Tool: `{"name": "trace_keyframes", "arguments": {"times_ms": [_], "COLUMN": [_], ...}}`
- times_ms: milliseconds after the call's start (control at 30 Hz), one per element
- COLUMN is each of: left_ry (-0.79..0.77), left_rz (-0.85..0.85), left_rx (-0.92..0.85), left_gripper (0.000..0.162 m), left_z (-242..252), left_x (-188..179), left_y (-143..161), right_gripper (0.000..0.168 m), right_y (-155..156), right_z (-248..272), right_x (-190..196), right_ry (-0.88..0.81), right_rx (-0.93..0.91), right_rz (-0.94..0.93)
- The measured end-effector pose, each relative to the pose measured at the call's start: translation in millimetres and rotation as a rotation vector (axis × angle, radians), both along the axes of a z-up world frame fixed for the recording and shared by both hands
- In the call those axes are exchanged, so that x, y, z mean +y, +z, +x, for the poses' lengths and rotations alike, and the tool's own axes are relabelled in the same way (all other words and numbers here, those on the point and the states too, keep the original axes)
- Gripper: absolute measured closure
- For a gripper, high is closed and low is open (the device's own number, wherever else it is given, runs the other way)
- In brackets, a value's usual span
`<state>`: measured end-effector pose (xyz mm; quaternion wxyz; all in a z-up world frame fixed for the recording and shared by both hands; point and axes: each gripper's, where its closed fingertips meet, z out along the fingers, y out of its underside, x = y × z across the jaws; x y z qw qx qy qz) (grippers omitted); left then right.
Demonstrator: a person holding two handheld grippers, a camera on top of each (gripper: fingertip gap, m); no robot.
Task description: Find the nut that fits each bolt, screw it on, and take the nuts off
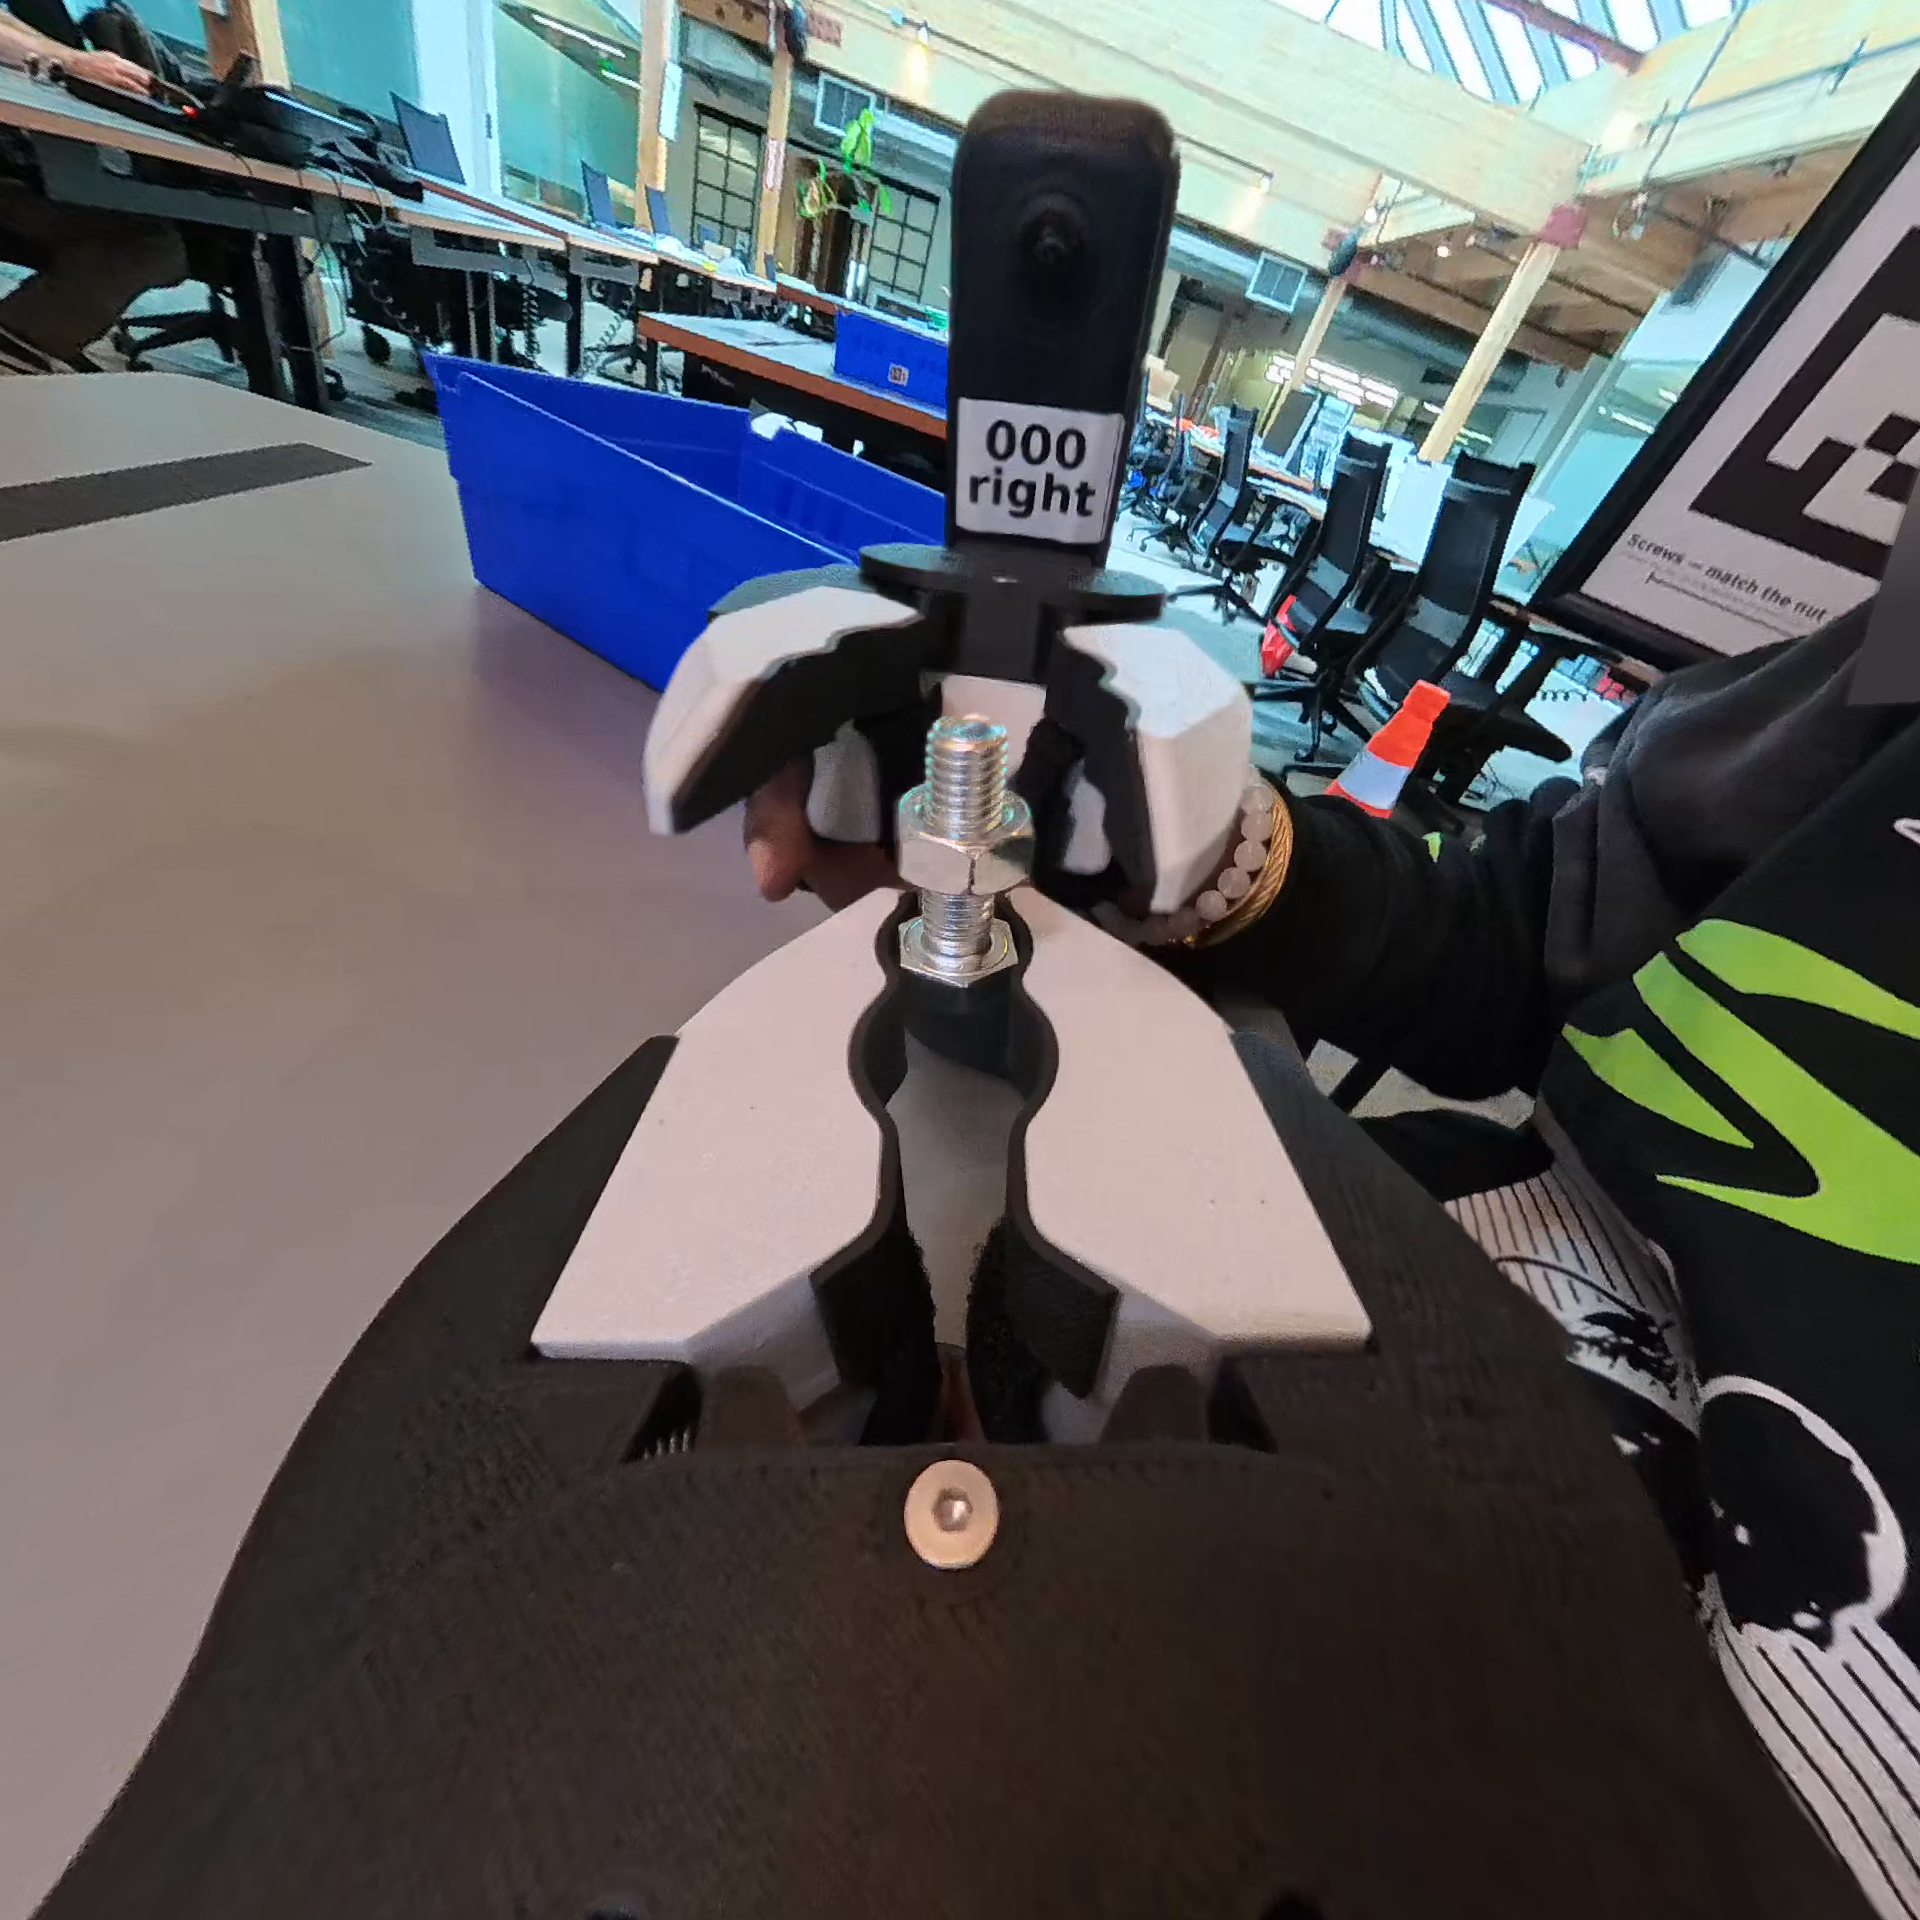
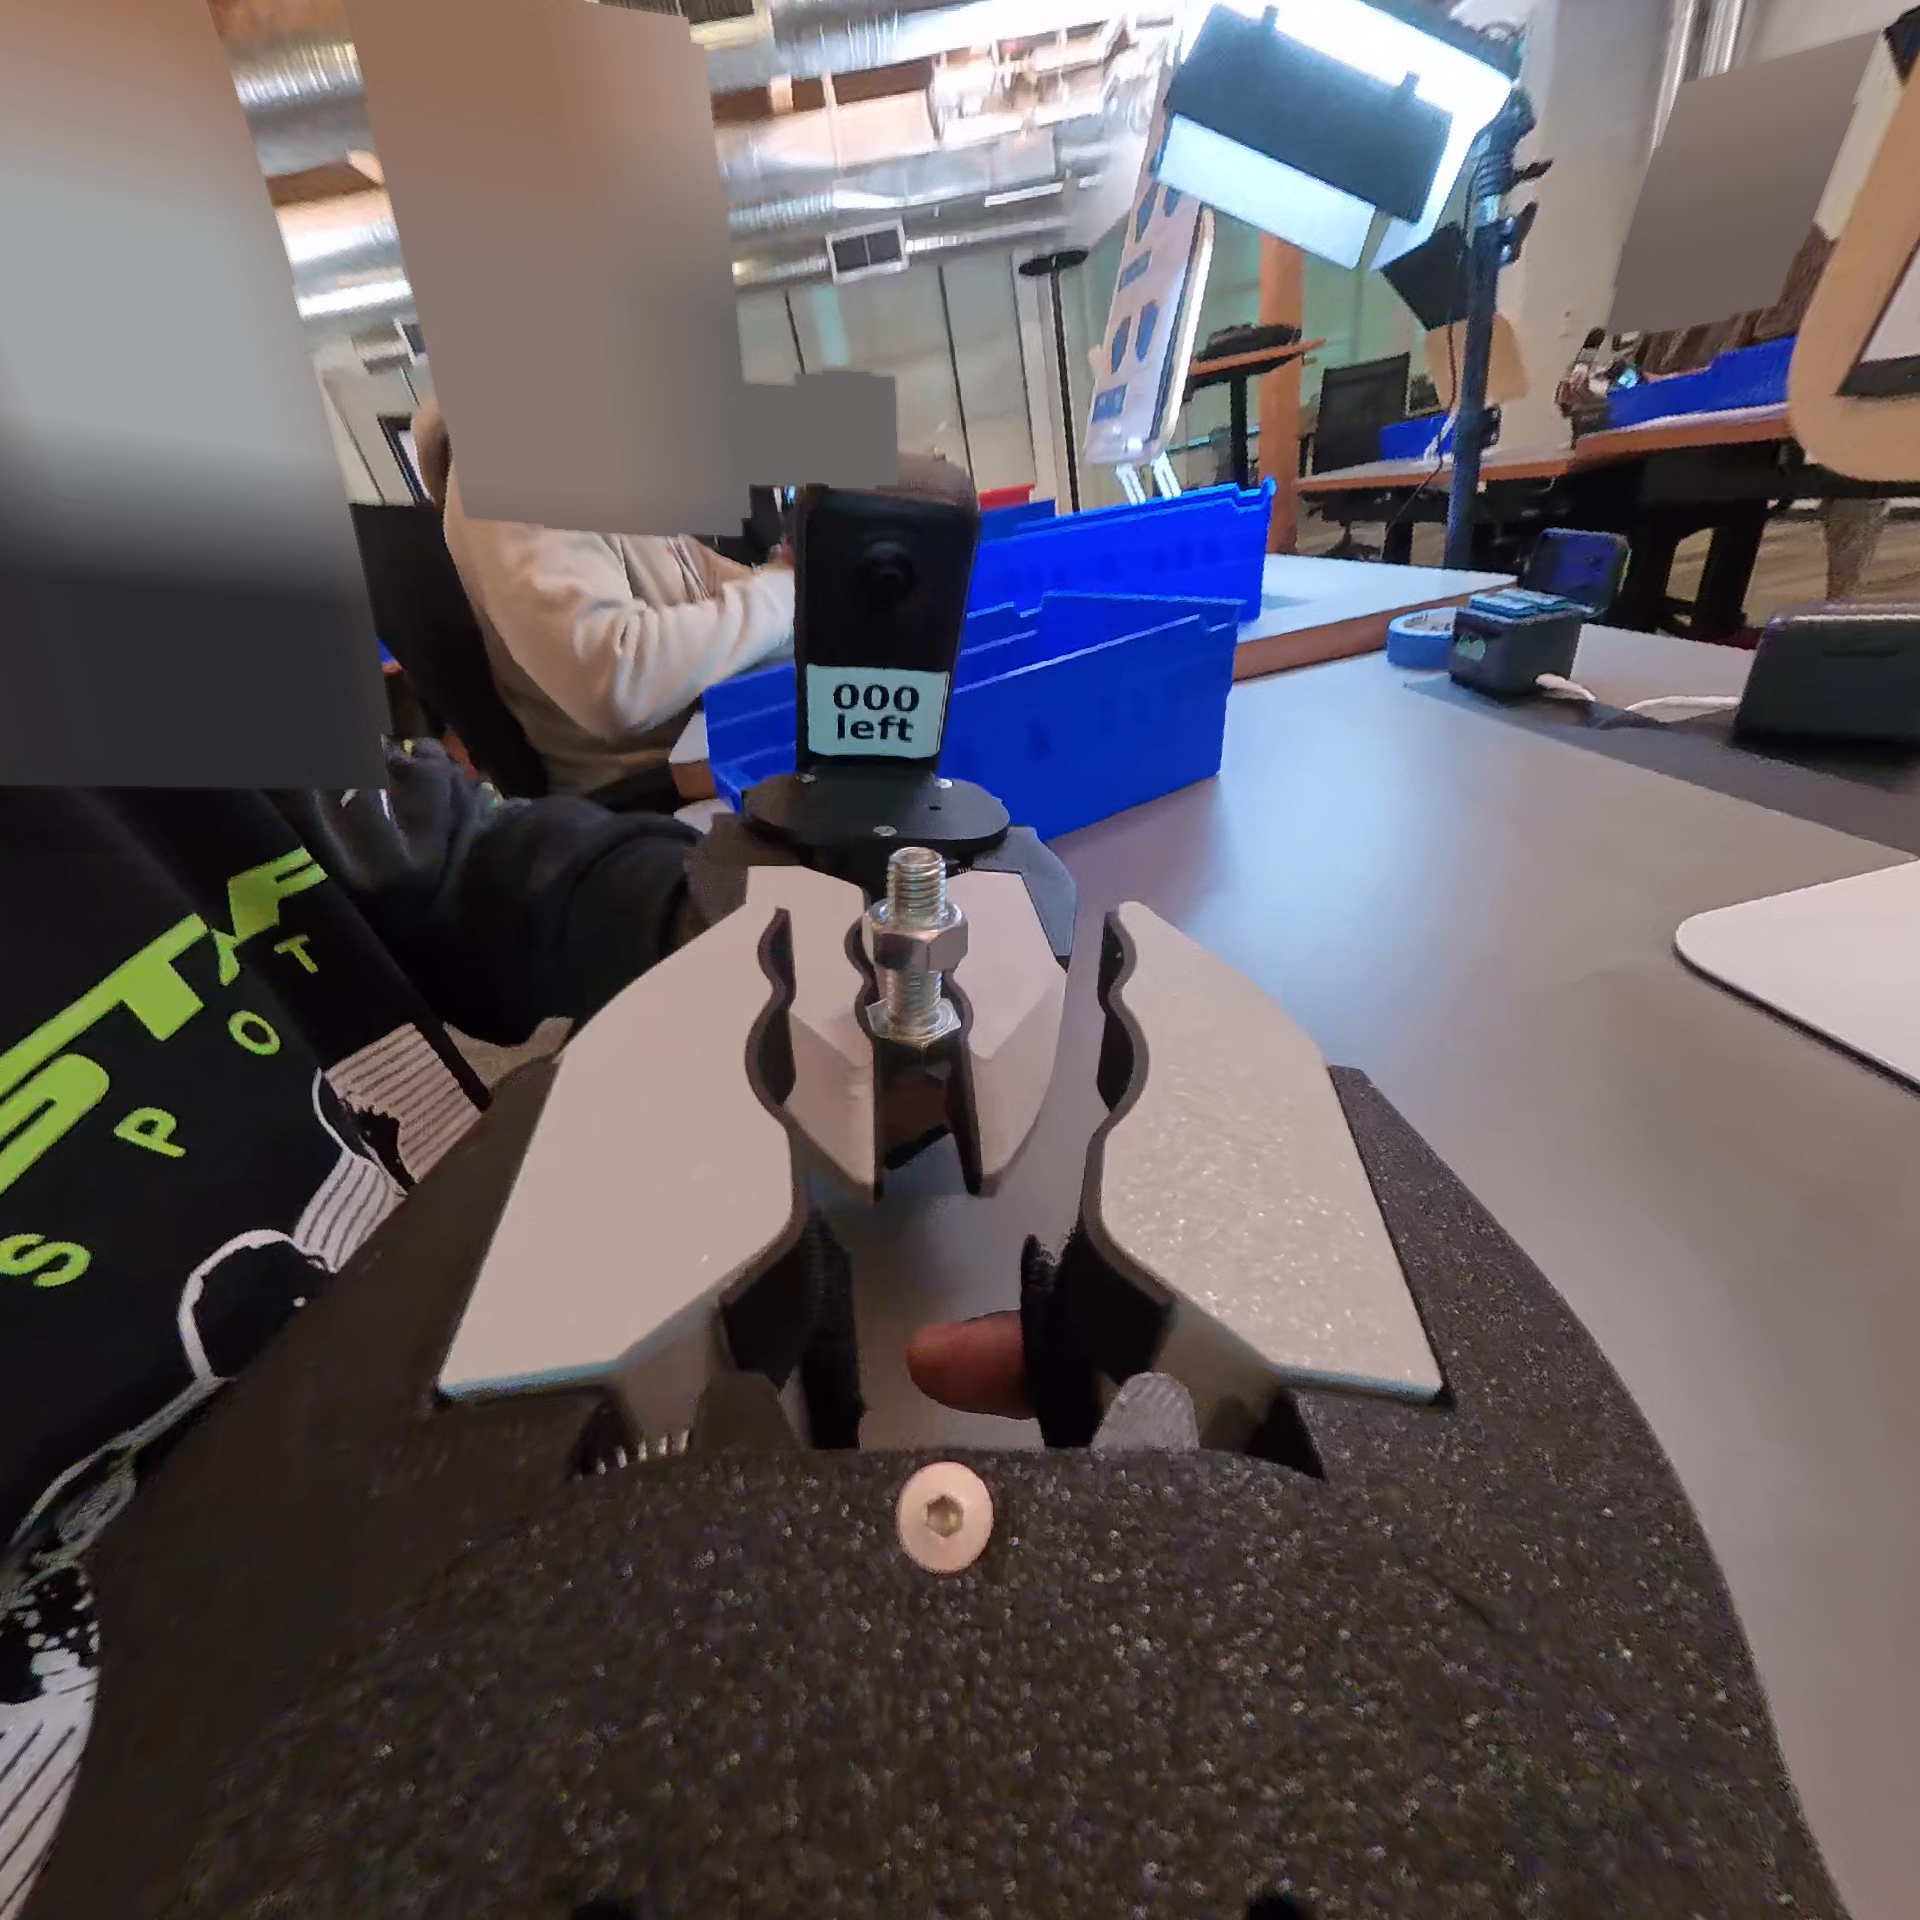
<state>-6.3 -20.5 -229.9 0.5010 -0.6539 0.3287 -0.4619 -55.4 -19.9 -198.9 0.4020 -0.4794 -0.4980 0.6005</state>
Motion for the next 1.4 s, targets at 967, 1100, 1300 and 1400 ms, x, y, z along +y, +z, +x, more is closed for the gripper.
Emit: {"name": "trace_keyframes", "arguments": {"times_ms": [967,1100,1300,1400], "left_ry": [-0.013,0.033,0.042,0.027], "left_rz": [0.029,0.027,0.038,0.044], "left_rx": [0.05,0.011,0.01,0.041], "left_gripper": [0.147,0.147,0.147,0.147], "left_z": [3.3,-7.9,-11.5,-7.2], "left_x": [-3.8,3.8,4.9,2.3], "left_y": [-5.9,2.7,4.8,-0.5], "right_gripper": [0.12,0.14,0.159,0.135], "right_y": [-5.5,4.4,14.2,11.7], "right_z": [-0.9,9.5,17.1,10.8], "right_x": [3.0,11.8,20.7,7.7], "right_ry": [-0.024,-0.049,-0.067,-0.012], "right_rx": [-0.036,0.007,0.072,0.067], "right_rz": [0.017,0.005,-0.056,-0.044]}}
